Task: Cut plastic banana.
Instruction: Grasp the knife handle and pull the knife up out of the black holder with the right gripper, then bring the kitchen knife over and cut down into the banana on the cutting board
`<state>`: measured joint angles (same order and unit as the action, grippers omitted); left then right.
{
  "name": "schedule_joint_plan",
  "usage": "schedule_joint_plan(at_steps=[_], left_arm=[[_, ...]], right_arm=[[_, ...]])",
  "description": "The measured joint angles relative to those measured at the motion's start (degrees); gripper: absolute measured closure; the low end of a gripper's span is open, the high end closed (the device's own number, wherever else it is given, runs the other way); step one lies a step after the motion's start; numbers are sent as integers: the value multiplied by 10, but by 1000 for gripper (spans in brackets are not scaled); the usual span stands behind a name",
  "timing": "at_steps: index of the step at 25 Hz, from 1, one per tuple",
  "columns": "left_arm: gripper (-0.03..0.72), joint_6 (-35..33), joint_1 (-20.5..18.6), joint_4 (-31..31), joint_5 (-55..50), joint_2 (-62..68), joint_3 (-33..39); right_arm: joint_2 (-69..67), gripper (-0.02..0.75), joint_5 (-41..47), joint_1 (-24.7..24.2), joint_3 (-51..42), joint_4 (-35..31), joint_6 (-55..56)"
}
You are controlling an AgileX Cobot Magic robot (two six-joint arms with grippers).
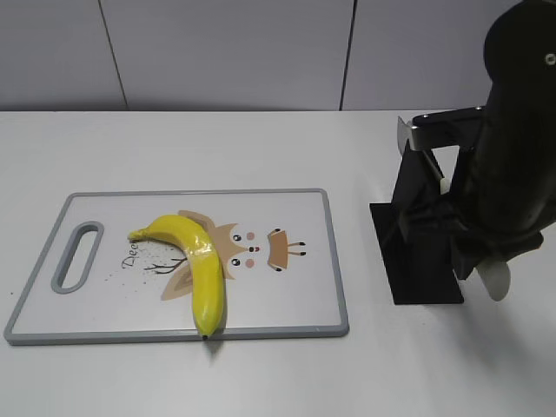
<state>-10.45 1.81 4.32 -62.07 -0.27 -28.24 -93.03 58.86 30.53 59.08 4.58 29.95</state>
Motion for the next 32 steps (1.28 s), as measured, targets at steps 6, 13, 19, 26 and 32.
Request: schedule_joint_plan(at_steps=[6, 13, 19, 26, 32], left_arm=[[216, 0, 0, 0, 0, 0, 0], [216, 0, 0, 0, 0, 0, 0], [216, 0, 0, 0, 0, 0, 0], [216, 0, 0, -1, 0, 0, 0], [216, 0, 0, -5, 0, 0, 0]], right_arm=[[53, 547, 0, 0, 0, -3, -1], [116, 547, 7, 0, 0, -4, 1], [159, 548, 10, 0, 14, 8, 6], [187, 548, 29, 0, 46, 14, 7], [197, 548, 30, 0, 68, 26, 9]])
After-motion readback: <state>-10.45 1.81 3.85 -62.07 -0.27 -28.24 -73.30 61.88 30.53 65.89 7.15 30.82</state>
